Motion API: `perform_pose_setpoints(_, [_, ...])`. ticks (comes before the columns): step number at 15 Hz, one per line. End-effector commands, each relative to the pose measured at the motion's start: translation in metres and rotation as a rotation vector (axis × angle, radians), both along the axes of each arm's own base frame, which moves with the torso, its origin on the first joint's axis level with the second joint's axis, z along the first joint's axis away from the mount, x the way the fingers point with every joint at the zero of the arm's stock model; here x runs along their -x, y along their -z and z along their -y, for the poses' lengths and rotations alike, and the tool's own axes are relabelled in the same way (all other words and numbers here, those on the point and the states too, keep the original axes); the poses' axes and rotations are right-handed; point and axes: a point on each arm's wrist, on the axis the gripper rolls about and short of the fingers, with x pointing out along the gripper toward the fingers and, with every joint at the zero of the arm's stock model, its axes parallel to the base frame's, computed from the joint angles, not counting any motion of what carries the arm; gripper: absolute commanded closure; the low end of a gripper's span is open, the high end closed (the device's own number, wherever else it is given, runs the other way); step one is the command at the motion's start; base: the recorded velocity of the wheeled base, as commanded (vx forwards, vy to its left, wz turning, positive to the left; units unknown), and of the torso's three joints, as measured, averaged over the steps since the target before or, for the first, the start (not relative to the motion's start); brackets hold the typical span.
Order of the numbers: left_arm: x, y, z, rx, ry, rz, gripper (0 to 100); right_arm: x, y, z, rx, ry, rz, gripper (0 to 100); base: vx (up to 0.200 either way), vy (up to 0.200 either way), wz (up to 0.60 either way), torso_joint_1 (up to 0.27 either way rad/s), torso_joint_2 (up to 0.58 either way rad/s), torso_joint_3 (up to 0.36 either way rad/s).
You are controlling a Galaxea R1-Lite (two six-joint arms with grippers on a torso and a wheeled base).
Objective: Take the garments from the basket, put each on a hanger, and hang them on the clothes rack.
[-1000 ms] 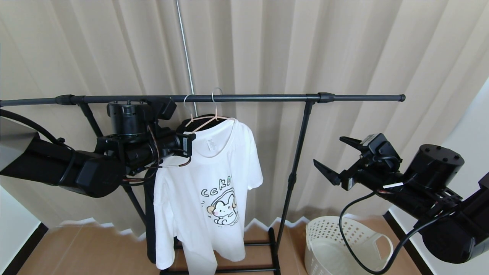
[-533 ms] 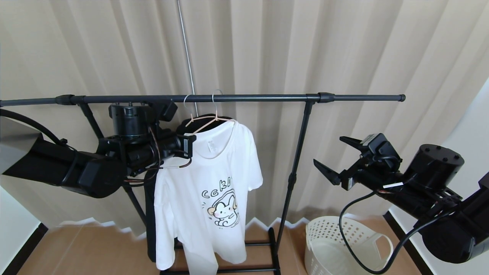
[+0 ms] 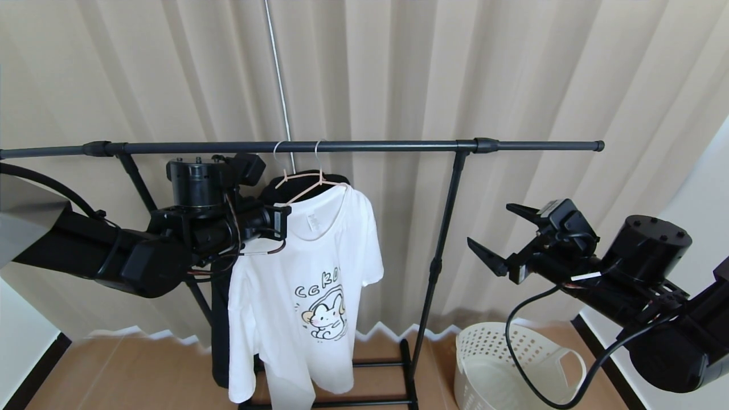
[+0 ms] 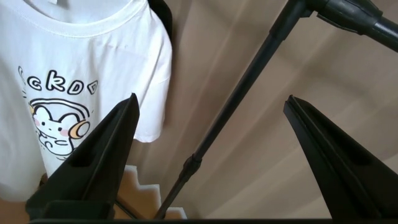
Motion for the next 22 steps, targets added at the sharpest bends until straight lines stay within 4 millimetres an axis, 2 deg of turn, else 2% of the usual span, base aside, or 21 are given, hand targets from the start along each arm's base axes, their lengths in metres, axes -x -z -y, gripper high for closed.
perform_pose_setpoints(1, [0.000, 0.000, 0.001, 0.000, 0.002, 0.000, 100, 0.000, 0.000, 0.000, 0.000, -0.001, 0.002, 0, 0.000, 0.000, 0.00, 0.000, 0.00, 0.000])
perform_pose_setpoints(6, [0.000, 0.000, 0.000, 0.000, 0.002, 0.000, 100, 0.000, 0.000, 0.000, 0.000, -0.001, 0.002, 0, 0.000, 0.000, 0.00, 0.000, 0.00, 0.000])
perform_pose_setpoints(7, [0.001, 0.001, 0.000, -0.002, 0.002, -0.002, 0, 0.000, 0.000, 0.000, 0.000, -0.001, 0.002, 0, 0.000, 0.000, 0.00, 0.000, 0.00, 0.000])
perform_pose_setpoints(13, [0.003, -0.002, 0.000, 0.013, 0.001, 0.035, 0, 0.000, 0.000, 0.000, 0.000, -0.001, 0.001, 0, 0.000, 0.000, 0.00, 0.000, 0.00, 0.000])
perform_pose_setpoints(14, [0.005, -0.005, -0.001, 0.015, 0.001, 0.042, 0, 0.000, 0.000, 0.000, 0.000, -0.001, 0.001, 0, 0.000, 0.000, 0.00, 0.000, 0.00, 0.000])
perform_pose_setpoints(16, [0.022, -0.023, -0.006, 0.018, 0.001, 0.060, 0, 0.002, -0.006, 0.000, -0.003, -0.001, 0.017, 0, 0.000, 0.000, 0.00, 0.000, 0.00, 0.000])
perform_pose_setpoints(18, [0.043, -0.038, -0.013, 0.020, -0.002, 0.063, 0, 0.010, -0.018, 0.001, -0.021, 0.020, 0.027, 0, 0.000, 0.000, 0.00, 0.000, 0.00, 0.000])
perform_pose_setpoints(19, [0.080, -0.046, -0.025, 0.020, -0.005, 0.046, 0, 0.029, -0.041, -0.002, -0.059, 0.035, -0.001, 0, 0.000, 0.000, 0.00, 0.000, 0.00, 0.000])
perform_pose_setpoints(20, [0.096, -0.044, -0.031, 0.017, -0.009, 0.035, 0, 0.040, -0.054, 0.000, -0.068, 0.037, -0.018, 0, 0.000, 0.000, 0.00, 0.000, 0.00, 0.000])
perform_pose_setpoints(21, [0.129, -0.041, -0.042, 0.013, -0.019, 0.031, 0, 0.069, -0.083, 0.007, -0.088, 0.034, -0.047, 0, 0.000, 0.000, 0.00, 0.000, 0.00, 0.000])
perform_pose_setpoints(22, [0.153, -0.040, -0.048, 0.016, -0.021, 0.043, 0, 0.090, -0.105, 0.011, -0.096, 0.028, -0.050, 0, 0.000, 0.000, 0.00, 0.000, 0.00, 0.000])
